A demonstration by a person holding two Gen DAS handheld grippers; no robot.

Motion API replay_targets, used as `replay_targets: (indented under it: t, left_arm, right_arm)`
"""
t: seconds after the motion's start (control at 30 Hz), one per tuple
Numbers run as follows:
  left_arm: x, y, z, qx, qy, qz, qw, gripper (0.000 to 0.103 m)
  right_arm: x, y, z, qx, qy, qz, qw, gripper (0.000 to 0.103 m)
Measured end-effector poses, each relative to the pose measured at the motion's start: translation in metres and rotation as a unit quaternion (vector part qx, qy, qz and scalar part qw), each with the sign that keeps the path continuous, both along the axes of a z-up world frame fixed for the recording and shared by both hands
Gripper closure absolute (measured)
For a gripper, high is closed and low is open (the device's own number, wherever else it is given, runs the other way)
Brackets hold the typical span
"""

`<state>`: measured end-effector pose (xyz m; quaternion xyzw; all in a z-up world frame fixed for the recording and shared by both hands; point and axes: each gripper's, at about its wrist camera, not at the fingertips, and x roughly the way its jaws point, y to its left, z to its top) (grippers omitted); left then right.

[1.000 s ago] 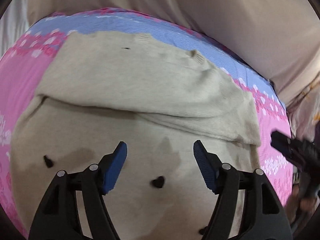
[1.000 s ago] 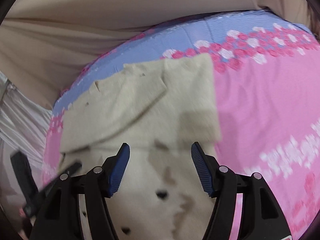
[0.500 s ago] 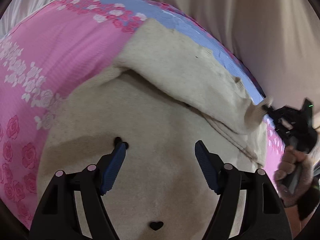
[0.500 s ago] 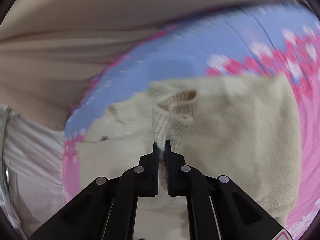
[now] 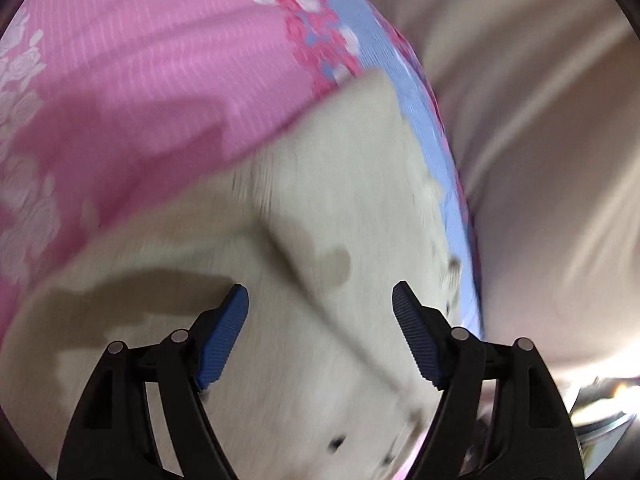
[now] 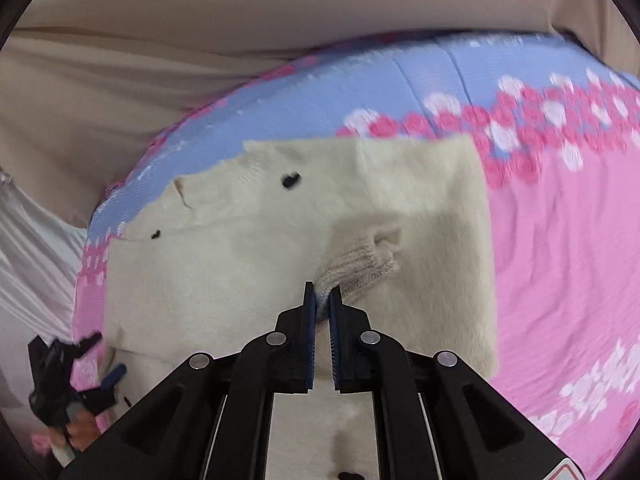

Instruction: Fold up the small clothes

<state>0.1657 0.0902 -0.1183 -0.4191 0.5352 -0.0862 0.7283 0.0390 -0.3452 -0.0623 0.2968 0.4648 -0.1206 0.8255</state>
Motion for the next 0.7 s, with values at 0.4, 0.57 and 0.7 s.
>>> replay_targets:
  t: [0.4,0.57,0.7]
  left_arm:
    - [0.027,0.018,0.021,0.034,-0.047,0.028,0.9979,0.091]
    - [0.022,0.015,-0.006,0.086,-0.022,0.013,0.9960,0.089]
    - [0.014,0.010,0.006,0.115,-0.031,-0.014,0.9928,0.089]
  right_arm:
    - [-0.014,-0.005,-0.001,-0.008,-0.009,0.007,1.000,0.097]
    - [-0.033,-0.017,-0.046,0.034,0.022,-0.036,0.999,0.101]
    - [-0.040,-0.021,-0.029,0.039,0.011,-0.051,0.998,0.084]
